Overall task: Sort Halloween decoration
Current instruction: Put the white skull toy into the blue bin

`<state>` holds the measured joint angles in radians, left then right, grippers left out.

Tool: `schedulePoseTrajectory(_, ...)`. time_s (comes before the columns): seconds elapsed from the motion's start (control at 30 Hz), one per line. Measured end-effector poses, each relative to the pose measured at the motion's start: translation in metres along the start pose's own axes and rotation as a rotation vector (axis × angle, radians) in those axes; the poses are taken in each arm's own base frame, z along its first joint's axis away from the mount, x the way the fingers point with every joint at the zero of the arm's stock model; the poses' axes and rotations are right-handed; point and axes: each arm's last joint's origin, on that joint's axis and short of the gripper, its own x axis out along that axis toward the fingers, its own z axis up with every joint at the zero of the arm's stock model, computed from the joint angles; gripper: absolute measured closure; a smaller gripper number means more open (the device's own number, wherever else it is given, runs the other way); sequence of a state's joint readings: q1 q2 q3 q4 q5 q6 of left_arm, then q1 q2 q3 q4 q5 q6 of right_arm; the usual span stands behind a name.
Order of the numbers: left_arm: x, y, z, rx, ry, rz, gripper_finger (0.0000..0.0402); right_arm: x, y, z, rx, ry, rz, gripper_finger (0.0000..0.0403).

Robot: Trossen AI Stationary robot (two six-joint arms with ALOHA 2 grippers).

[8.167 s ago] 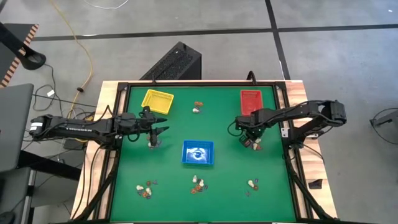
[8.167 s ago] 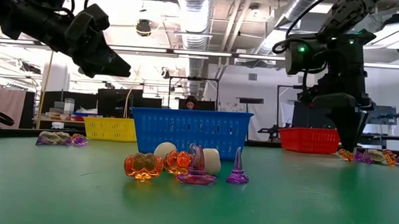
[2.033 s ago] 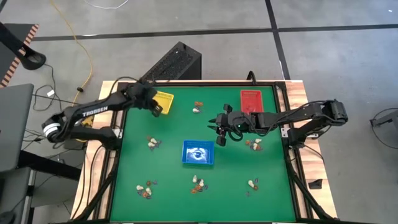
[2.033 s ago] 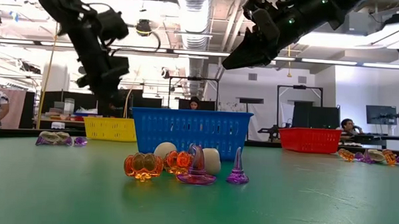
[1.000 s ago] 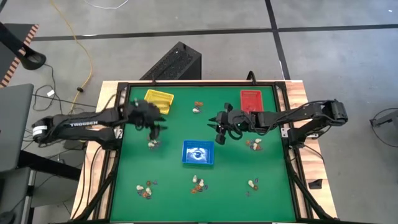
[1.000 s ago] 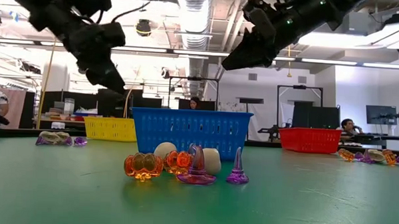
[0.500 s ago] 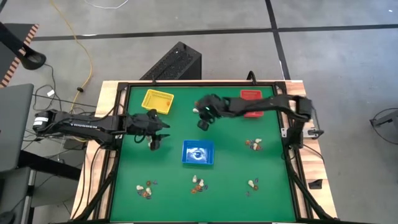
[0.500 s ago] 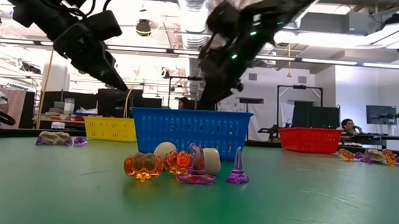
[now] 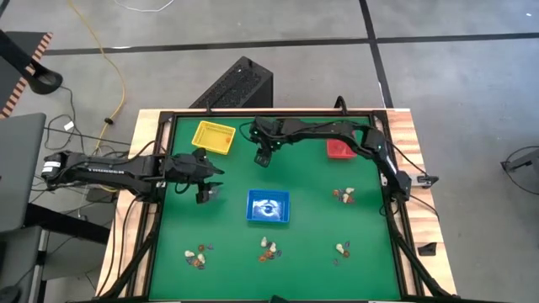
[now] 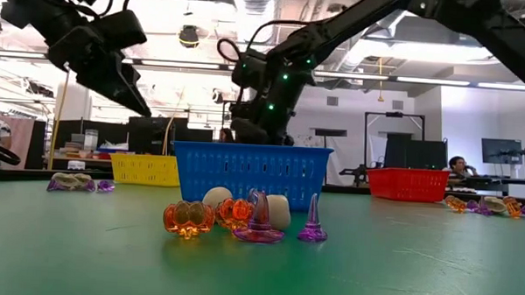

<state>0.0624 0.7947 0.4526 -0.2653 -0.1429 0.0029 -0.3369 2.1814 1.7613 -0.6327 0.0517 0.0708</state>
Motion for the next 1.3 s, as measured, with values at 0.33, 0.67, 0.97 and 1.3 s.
schedulePoseTrajectory(0.33, -0.008, 0.001, 0.001, -0.009, -0.025, -0.007, 0.0200, 0.020, -0.017, -0.002, 0.037, 0.029, -0.045, 0.0154)
schedulePoseTrajectory(0.67, -0.007, 0.000, 0.001, -0.007, -0.023, -0.008, 0.0200, 0.023, -0.017, -0.006, 0.032, 0.068, -0.075, 0.0154)
schedulePoseTrajectory(0.97, -0.007, 0.000, 0.000, -0.007, -0.023, -0.009, 0.0200, 0.022, -0.020, -0.010, 0.089, 0.107, -0.084, 0.0154)
schedulePoseTrajectory(1.3, -0.007, 0.000, 0.000, -0.007, -0.022, -0.009, 0.0200, 0.022, -0.019, -0.012, 0.080, 0.124, -0.084, 0.0179)
